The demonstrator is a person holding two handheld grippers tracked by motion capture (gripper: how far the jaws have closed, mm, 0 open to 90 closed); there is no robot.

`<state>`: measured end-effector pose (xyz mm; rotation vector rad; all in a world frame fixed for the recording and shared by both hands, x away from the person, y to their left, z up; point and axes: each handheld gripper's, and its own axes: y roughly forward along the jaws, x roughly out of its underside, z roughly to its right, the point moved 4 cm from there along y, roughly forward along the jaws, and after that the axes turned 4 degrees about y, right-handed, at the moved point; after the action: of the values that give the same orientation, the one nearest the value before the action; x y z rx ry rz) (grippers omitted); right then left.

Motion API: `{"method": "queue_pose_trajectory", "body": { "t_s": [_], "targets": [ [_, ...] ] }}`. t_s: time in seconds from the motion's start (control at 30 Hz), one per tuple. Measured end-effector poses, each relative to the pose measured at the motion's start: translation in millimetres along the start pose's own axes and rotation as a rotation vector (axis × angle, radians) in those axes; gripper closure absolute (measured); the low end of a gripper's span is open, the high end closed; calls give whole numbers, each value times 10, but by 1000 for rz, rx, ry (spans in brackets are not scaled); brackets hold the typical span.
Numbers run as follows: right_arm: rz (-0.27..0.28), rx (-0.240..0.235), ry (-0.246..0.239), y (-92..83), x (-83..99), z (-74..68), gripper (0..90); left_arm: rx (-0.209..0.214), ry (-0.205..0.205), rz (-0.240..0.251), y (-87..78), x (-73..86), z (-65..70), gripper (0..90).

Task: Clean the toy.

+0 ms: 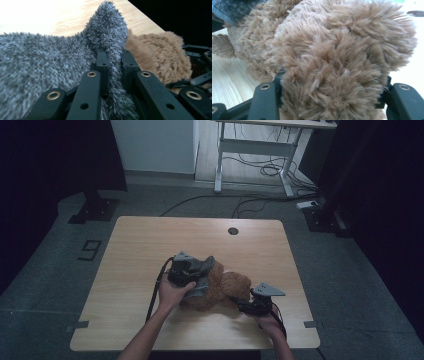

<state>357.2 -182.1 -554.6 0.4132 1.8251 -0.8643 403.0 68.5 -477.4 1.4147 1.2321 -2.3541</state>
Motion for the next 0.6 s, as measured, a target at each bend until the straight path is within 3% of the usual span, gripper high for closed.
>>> {"method": "queue_pose_trajectory", "body": {
  "t_s": [0.17,0.4,0.53,0.6],
  "targets": [
    [0,0,2,0,0,6,372,-71,-11,-11,-120,60,-219,798],
    [8,-1,7,8,-2,9,371,-130,-61,-4,-171,234,-483,797],
    [7,-2,10,7,-1,10,372,-134,-92,4,-255,258,-549,798],
    [6,-2,10,6,0,15,372,-118,-96,32,-333,202,-494,799]
  ]
}}
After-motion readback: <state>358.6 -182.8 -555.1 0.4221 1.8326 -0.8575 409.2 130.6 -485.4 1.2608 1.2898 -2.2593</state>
